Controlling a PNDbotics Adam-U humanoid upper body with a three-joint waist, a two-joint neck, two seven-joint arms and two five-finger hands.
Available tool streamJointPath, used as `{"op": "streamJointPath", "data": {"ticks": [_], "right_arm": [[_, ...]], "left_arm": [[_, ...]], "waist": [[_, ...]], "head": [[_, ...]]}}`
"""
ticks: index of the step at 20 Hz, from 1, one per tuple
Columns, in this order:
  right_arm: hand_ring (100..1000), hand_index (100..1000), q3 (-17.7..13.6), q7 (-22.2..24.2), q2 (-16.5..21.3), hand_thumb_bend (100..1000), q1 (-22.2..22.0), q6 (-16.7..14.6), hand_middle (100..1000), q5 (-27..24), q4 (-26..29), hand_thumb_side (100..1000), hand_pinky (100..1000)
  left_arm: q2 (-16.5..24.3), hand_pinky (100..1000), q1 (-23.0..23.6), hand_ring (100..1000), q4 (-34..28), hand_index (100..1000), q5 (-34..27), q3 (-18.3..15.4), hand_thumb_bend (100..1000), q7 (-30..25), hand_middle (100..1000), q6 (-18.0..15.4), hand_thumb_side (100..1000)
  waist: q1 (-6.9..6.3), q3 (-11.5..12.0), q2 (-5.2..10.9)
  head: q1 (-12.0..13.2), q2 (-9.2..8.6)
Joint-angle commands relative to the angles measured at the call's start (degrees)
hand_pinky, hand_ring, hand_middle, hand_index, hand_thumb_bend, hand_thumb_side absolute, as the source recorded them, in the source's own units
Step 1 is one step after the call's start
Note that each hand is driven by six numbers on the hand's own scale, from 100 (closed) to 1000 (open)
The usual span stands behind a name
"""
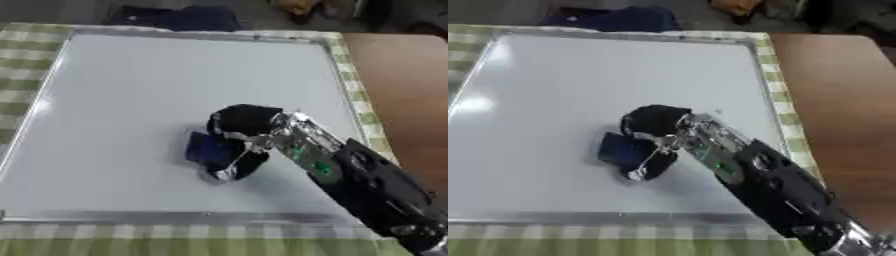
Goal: Wipe the whiteboard clean with a brush.
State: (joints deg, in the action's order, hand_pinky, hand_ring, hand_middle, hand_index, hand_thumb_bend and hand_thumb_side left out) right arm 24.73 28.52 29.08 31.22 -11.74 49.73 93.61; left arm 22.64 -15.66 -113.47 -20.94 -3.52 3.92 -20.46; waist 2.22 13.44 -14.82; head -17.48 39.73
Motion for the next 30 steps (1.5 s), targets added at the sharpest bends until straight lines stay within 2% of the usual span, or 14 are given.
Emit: {"op": "streamJointPath", "data": {"ticks": [1, 5, 18, 24, 30], "right_arm": [[772, 100, -0.9, -0.5, 2.2, 192, 0.5, 0.0, 388, -0.8, 1.7, 456, 646], [766, 100, -1.5, -0.9, 3.6, 160, 0.2, 0.0, 364, -1.0, 2.3, 451, 644], [771, 100, -5.0, -2.3, 8.7, 140, -0.2, 1.7, 343, -2.5, 3.3, 457, 649], [767, 100, -7.8, -3.8, 11.5, 130, 0.5, 3.2, 325, -4.6, 3.1, 462, 648], [761, 100, -11.6, -5.5, 15.9, 130, 0.1, 5.8, 322, -8.5, 3.5, 478, 649]], "left_arm": [[0.7, 539, -0.3, 638, -1.1, 549, 0.2, -0.7, 170, 0.3, 584, 0.0, 971], [0.8, 539, -0.2, 638, -1.1, 549, 0.3, -0.8, 169, 0.3, 584, -0.1, 971], [1.0, 538, -0.1, 638, -1.1, 548, 0.5, -1.0, 166, 0.5, 584, -0.2, 973], [1.0, 538, 0.0, 639, -1.1, 547, 0.7, -1.1, 164, 0.5, 584, -0.3, 974], [1.0, 538, -0.1, 639, -1.1, 547, 0.8, -1.1, 161, 0.6, 583, -0.4, 976]], "waist": [[-0.31, 0.0, 0.97], [-0.29, -0.2, 0.96], [-0.36, -0.8, 0.72], [-0.42, -1.1, 0.56], [-0.46, -1.0, 0.13]], "head": [[0.1, -0.15], [0.3, -0.36], [1.1, -0.82], [1.7, -1.22], [2.3, -1.76]]}}
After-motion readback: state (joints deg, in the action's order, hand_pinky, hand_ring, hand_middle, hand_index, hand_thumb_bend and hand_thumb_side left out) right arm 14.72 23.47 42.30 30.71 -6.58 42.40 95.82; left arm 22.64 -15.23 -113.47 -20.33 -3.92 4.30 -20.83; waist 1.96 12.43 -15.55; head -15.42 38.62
